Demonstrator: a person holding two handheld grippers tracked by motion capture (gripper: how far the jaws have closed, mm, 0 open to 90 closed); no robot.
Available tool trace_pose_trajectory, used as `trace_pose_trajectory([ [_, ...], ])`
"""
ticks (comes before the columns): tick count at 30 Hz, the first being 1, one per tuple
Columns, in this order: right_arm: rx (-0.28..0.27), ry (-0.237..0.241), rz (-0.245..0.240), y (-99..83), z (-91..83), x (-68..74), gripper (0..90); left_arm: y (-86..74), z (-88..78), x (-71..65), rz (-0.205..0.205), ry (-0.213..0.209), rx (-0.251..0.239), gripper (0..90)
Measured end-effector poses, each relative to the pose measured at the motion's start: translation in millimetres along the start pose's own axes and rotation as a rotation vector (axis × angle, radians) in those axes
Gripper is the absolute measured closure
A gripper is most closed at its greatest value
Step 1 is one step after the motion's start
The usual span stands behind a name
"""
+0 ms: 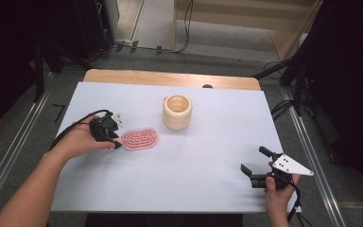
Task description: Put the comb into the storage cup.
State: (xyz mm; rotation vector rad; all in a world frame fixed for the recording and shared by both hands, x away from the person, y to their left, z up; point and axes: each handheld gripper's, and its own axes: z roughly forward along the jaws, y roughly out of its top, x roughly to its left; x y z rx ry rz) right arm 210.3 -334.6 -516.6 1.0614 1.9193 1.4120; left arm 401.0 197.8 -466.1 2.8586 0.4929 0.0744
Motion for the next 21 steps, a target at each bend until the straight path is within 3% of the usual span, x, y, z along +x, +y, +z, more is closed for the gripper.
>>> trace_pose_trajectory([
  [9, 0.003, 0.002, -0.001, 0.1, 0.0, 0.1, 0.0, 1.0, 0.5, 1.5, 0.018, -0.008, 0.006, 69.7],
  [14, 0.003, 0.002, -0.002, 0.0, 0.0, 0.1, 0.0, 1.2, 0.2, 0.5, 0.023, -0.003, 0.007, 70.2],
  [21, 0.004, 0.001, -0.002, 0.1, 0.4, 0.4, 0.0, 0.0, -1.5, -0.4, -0.010, -0.010, -0.015, 70.4],
])
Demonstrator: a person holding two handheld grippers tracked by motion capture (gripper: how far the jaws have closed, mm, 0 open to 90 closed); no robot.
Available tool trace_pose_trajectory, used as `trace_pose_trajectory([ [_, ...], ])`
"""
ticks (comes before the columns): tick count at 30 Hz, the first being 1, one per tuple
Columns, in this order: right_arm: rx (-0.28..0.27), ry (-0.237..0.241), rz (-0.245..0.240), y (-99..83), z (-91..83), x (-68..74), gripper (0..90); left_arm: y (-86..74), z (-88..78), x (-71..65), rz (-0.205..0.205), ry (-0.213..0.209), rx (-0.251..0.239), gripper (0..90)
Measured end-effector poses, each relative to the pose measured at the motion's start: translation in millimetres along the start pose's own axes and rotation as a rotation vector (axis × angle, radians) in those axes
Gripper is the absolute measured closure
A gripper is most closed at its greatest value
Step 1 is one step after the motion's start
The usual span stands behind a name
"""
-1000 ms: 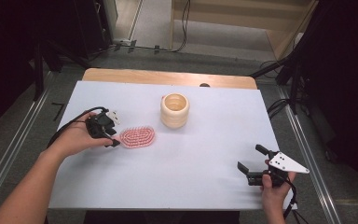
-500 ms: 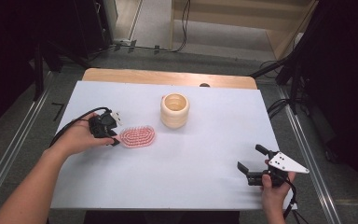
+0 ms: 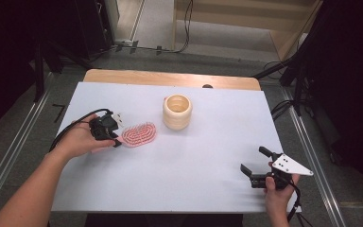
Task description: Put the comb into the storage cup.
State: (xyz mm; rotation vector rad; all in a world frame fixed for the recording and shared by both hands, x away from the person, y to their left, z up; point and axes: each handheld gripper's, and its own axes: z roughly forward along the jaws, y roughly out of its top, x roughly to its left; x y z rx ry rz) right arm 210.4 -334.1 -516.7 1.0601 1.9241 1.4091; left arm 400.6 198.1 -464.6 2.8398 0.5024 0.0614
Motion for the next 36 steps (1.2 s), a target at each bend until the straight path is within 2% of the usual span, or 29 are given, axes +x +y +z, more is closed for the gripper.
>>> trace_pose_trajectory([
  [5, 0.003, -0.002, 0.002, 0.1, 0.0, 0.4, 0.0, -2.5, -2.9, -1.4, -0.033, 0.014, -0.057, 70.4],
  [9, 0.003, -0.002, 0.002, 0.0, 0.0, 0.5, 0.0, -5.6, -3.6, -4.1, -0.035, 0.024, -0.068, 70.4],
  [10, 0.004, -0.003, 0.001, 0.1, 0.0, 0.5, 0.0, -5.9, -3.4, -4.0, -0.041, 0.011, -0.067, 70.5],
  [11, 0.004, -0.003, 0.001, 0.1, 0.0, 0.5, 0.0, -5.8, -3.0, -5.1, -0.026, 0.009, -0.060, 70.4],
  [12, 0.005, -0.003, 0.001, 0.1, 0.1, 0.6, 0.0, -5.7, -1.9, -6.6, -0.020, 0.019, -0.061, 70.3],
  [14, 0.006, -0.004, 0.001, 0.2, 0.1, 0.6, 0.0, -4.4, 1.8, -9.3, -0.012, 0.036, -0.031, 70.1],
  [16, 0.006, -0.005, 0.000, 0.2, 0.3, 0.7, 0.0, -4.5, 2.0, -9.2, -0.029, 0.031, -0.039, 69.9],
  [19, 0.006, -0.005, 0.000, 0.2, 0.3, 0.8, 0.0, -4.5, 1.8, -8.3, -0.031, 0.020, -0.041, 68.9],
  [21, 0.007, -0.004, -0.001, 0.2, 0.3, 0.8, 0.0, -3.1, 1.5, -9.0, -0.042, 0.026, -0.054, 61.5],
  [22, 0.006, -0.005, 0.000, 0.2, 0.4, 0.8, 0.0, -1.4, 1.7, -8.8, -0.053, 0.024, -0.056, 60.5],
  [27, 0.007, -0.004, 0.000, 0.2, 0.3, 0.8, 0.0, 7.6, 6.1, -10.4, -0.057, 0.028, -0.012, 56.1],
  [30, 0.007, -0.003, -0.001, 0.2, 0.3, 0.6, 0.0, 9.9, 6.0, -10.7, -0.042, 0.032, 0.001, 63.2],
  [33, 0.007, -0.001, -0.003, 0.2, 0.5, 0.7, 0.0, 9.7, 5.7, -10.2, -0.054, 0.033, 0.002, 68.7],
  [36, 0.006, -0.003, -0.002, 0.0, 0.2, 0.7, 0.0, 8.5, 5.8, -11.1, -0.068, 0.039, -0.012, 70.1],
])
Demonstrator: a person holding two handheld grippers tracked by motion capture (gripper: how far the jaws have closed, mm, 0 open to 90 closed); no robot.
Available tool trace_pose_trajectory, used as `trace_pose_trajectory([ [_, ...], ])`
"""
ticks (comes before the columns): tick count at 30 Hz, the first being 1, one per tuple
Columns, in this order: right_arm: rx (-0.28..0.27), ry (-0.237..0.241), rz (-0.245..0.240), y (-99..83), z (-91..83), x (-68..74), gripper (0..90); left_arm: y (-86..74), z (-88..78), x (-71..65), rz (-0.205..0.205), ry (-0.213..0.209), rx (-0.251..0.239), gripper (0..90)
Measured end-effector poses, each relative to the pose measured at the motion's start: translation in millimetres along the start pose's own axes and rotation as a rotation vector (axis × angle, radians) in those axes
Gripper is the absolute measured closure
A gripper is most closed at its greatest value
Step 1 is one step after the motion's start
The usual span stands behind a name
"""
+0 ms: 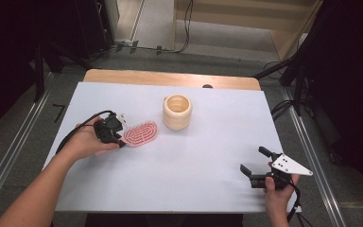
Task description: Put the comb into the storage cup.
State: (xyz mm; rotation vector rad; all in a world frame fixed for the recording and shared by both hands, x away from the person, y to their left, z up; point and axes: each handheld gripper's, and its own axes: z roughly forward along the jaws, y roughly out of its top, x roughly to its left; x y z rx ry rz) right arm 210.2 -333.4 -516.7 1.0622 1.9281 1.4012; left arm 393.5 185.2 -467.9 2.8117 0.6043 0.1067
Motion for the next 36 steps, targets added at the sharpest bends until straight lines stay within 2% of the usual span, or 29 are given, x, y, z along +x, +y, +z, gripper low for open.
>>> trace_pose_trajectory([
  [3, -0.001, -0.001, 0.001, 0.0, -0.1, 0.0, 0.0, -1.9, -0.7, -1.7, 0.003, 0.009, -0.015, 70.3],
  [6, -0.001, -0.002, 0.003, 0.1, -0.3, 0.1, 0.0, -5.8, -1.9, -2.6, -0.005, 0.000, -0.041, 70.4],
  [12, -0.009, -0.002, 0.004, 0.6, -1.3, 0.0, 0.0, -13.6, -7.7, -1.7, -0.063, 0.013, -0.105, 70.5],
  [15, -0.011, -0.001, 0.011, 1.5, -2.5, -0.2, 0.0, -18.2, -9.5, -2.8, -0.072, 0.027, -0.133, 70.5],
  [22, -0.009, 0.041, 0.042, 4.8, -4.9, 0.1, 0.0, -28.8, -16.4, -5.1, -0.104, 0.048, -0.205, 70.6],
  [27, -0.007, 0.076, 0.037, 12.1, -2.8, 7.5, 0.0, -33.7, -24.5, -7.5, -0.116, 0.055, -0.256, 70.6],
  [33, -0.026, 0.083, 0.039, 29.3, -0.6, 22.0, 0.0, -35.5, -33.8, -13.1, -0.113, 0.072, -0.316, 70.6],
  [34, -0.026, 0.077, 0.039, 32.0, -0.3, 24.6, 0.0, -36.1, -35.3, -14.2, -0.111, 0.087, -0.328, 70.6],
  [36, -0.031, 0.069, 0.047, 37.0, 1.6, 29.3, 0.0, -37.2, -37.5, -15.6, -0.122, 0.082, -0.353, 70.6],
])
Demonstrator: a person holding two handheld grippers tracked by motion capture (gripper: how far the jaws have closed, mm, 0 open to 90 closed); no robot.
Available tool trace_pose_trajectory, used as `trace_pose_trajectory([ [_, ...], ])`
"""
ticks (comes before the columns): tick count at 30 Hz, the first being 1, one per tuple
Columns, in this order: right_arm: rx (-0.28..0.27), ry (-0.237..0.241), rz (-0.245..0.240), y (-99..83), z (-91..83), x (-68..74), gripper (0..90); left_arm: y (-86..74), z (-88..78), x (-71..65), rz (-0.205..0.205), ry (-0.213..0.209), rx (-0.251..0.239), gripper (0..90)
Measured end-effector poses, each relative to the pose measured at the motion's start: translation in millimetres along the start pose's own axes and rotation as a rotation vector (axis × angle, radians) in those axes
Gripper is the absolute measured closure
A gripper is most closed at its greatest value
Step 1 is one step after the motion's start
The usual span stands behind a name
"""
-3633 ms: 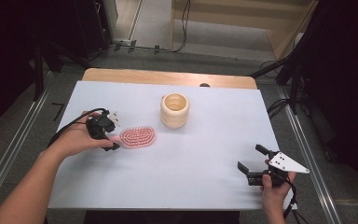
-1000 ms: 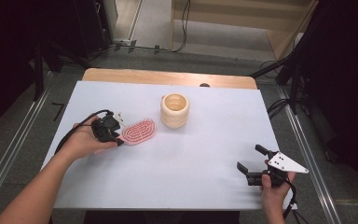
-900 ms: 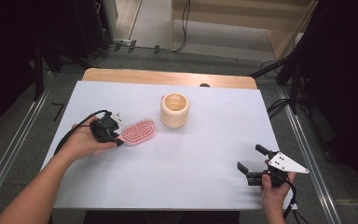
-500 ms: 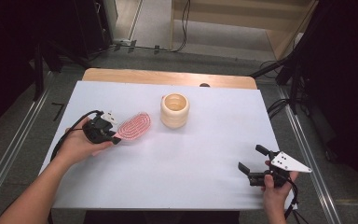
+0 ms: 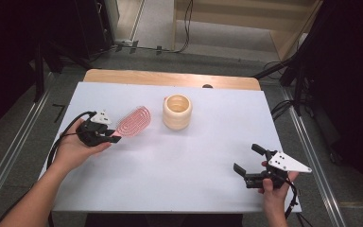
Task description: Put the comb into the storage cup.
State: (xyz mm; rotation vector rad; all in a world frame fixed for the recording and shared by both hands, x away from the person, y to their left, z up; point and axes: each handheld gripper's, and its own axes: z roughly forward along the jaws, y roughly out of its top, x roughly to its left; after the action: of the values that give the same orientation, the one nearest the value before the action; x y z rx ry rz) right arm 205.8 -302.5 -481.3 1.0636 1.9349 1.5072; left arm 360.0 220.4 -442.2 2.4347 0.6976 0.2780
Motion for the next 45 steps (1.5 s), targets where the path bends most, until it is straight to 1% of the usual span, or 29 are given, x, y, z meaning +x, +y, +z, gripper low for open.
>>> trace_pose_trajectory([
  [1, -0.006, -0.010, 0.008, 2.0, 1.5, 2.5, 0.0, -0.2, -1.1, -0.6, 0.005, 0.005, -0.008, 70.6],
  [2, -0.004, -0.010, 0.012, 4.1, 2.9, 4.5, 0.0, -0.4, -1.4, -1.6, -0.001, 0.005, -0.012, 70.6],
  [4, -0.007, 0.006, 0.021, 8.3, 6.0, 8.4, 0.0, -0.8, -1.8, -2.8, 0.004, 0.010, -0.017, 70.6],
  [5, -0.007, 0.016, 0.021, 10.5, 8.1, 9.9, 0.0, -1.0, -2.0, -3.2, 0.002, 0.004, -0.025, 70.6],
  [6, -0.004, 0.020, 0.027, 13.1, 10.2, 11.7, 0.0, -0.9, -2.3, -4.0, 0.002, 0.007, -0.029, 70.5],
  [8, -0.004, 0.042, 0.026, 18.8, 14.3, 15.2, 0.0, -0.4, -3.4, -5.5, 0.005, 0.014, -0.041, 70.6],
  [11, -0.008, 0.048, 0.025, 28.2, 20.6, 21.7, 0.0, 0.1, -5.1, -7.7, -0.001, 0.019, -0.072, 70.5],
  [12, -0.010, 0.049, 0.027, 31.2, 22.8, 23.8, 0.0, 0.4, -6.1, -8.2, 0.001, 0.018, -0.075, 70.6],
  [14, -0.010, 0.068, 0.026, 36.7, 27.0, 27.4, 0.0, 0.5, -7.0, -10.2, -0.004, 0.017, -0.096, 70.6],
  [15, -0.008, 0.076, 0.028, 39.2, 29.3, 29.1, 0.0, 0.8, -7.4, -10.9, -0.005, 0.012, -0.097, 70.6],
  [17, 0.000, 0.085, 0.028, 43.4, 34.4, 32.0, 0.0, 1.1, -7.2, -14.4, 0.000, 0.027, -0.111, 70.5],
  [18, -0.002, 0.096, 0.032, 45.3, 37.1, 33.1, 0.0, 1.4, -7.2, -15.2, 0.001, 0.021, -0.114, 70.6],
  [20, 0.006, 0.107, 0.040, 49.3, 42.0, 35.8, 0.0, 2.3, -7.7, -17.7, 0.000, 0.024, -0.124, 70.5],
  [25, 0.002, 0.134, 0.047, 59.3, 54.2, 41.9, 0.0, 5.2, -11.1, -23.0, -0.003, 0.023, -0.169, 70.6],
  [26, 0.004, 0.140, 0.049, 61.2, 56.6, 43.3, 0.0, 6.1, -12.0, -24.5, 0.002, 0.026, -0.174, 70.5],
  [28, 0.000, 0.157, 0.053, 65.0, 61.3, 45.9, 0.0, 7.7, -13.1, -27.7, 0.000, 0.023, -0.193, 70.5],
  [33, -0.011, 0.171, 0.060, 75.2, 71.5, 54.0, 0.0, 12.8, -15.3, -37.0, 0.006, 0.033, -0.242, 70.6],
  [35, -0.014, 0.176, 0.065, 78.8, 76.0, 56.9, 0.0, 15.0, -15.2, -40.6, 0.007, 0.024, -0.260, 70.6],
  [37, -0.016, 0.188, 0.071, 81.9, 80.2, 59.7, 0.0, 17.2, -14.7, -45.3, 0.012, 0.032, -0.274, 70.5],
  [38, -0.019, 0.194, 0.076, 83.3, 82.2, 61.0, 0.0, 18.2, -14.3, -47.2, 0.012, 0.028, -0.284, 70.6],
  [42, -0.024, 0.210, 0.090, 87.4, 90.5, 64.0, 0.0, 22.2, -11.0, -54.7, 0.022, 0.022, -0.291, 70.6],
  [45, -0.028, 0.224, 0.125, 88.9, 96.0, 65.2, 0.0, 24.4, -7.1, -59.9, 0.034, 0.012, -0.295, 70.5],
])
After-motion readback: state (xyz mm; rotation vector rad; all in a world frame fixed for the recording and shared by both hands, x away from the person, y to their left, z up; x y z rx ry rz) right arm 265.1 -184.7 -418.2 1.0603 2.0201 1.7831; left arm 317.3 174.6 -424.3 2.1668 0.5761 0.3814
